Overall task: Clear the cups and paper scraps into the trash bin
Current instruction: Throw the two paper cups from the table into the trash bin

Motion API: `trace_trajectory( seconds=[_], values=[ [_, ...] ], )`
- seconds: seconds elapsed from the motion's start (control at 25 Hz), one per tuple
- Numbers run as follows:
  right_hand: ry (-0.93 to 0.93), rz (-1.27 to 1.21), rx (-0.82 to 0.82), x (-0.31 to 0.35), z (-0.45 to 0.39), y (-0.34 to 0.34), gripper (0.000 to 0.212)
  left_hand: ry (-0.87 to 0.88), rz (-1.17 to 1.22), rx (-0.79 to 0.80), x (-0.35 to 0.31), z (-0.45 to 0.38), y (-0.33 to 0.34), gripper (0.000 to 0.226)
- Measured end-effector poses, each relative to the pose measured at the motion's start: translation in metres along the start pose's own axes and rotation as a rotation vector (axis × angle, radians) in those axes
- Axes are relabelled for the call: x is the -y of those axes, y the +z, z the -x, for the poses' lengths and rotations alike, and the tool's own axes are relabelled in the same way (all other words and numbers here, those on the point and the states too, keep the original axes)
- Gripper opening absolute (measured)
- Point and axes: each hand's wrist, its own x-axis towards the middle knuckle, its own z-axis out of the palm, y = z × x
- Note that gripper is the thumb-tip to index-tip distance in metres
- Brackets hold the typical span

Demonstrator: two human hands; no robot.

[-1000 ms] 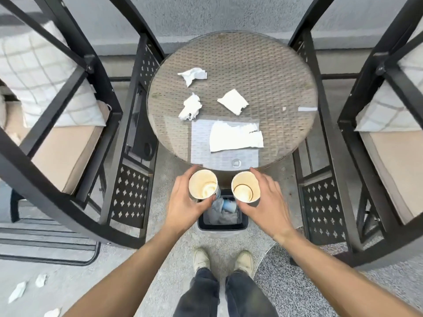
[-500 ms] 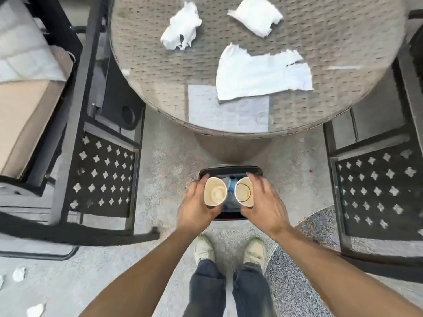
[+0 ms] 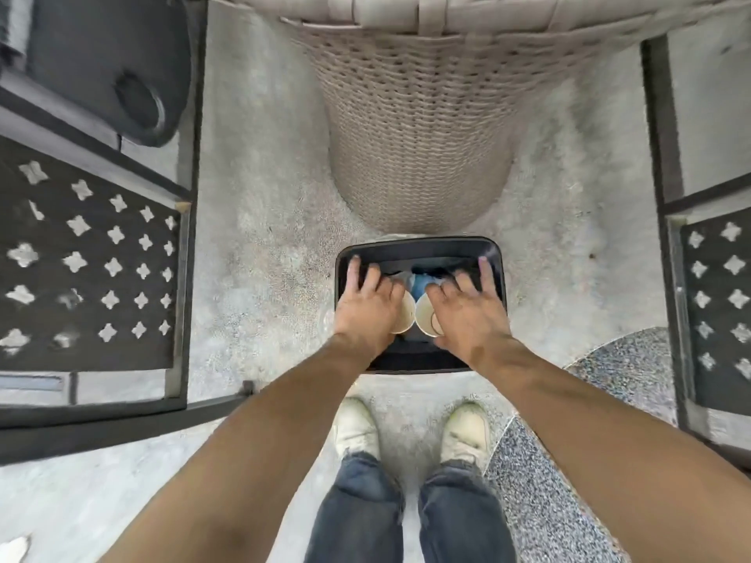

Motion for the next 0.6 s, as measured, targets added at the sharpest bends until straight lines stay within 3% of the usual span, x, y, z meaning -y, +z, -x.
trace_trajectory(
  seconds=[0.24, 0.48, 0.6],
  values=[
    [0.05, 0.015, 0.023, -0.006, -0.002, 0.007, 0.085, -0.037, -0.008, 0.007, -0.001, 0.003, 0.003, 0.058],
    [0.07, -0.029, 0.031, -0.003, 0.005, 0.007, 0.095, -0.025, 0.005, 0.023, 0.002, 0.009, -0.003, 0.09],
    [0.096, -0.115, -0.001, -0.007, 0.025, -0.014, 0.087, -0.048, 0.064, -0.03, 0.015, 0.024, -0.024, 0.083]
  ],
)
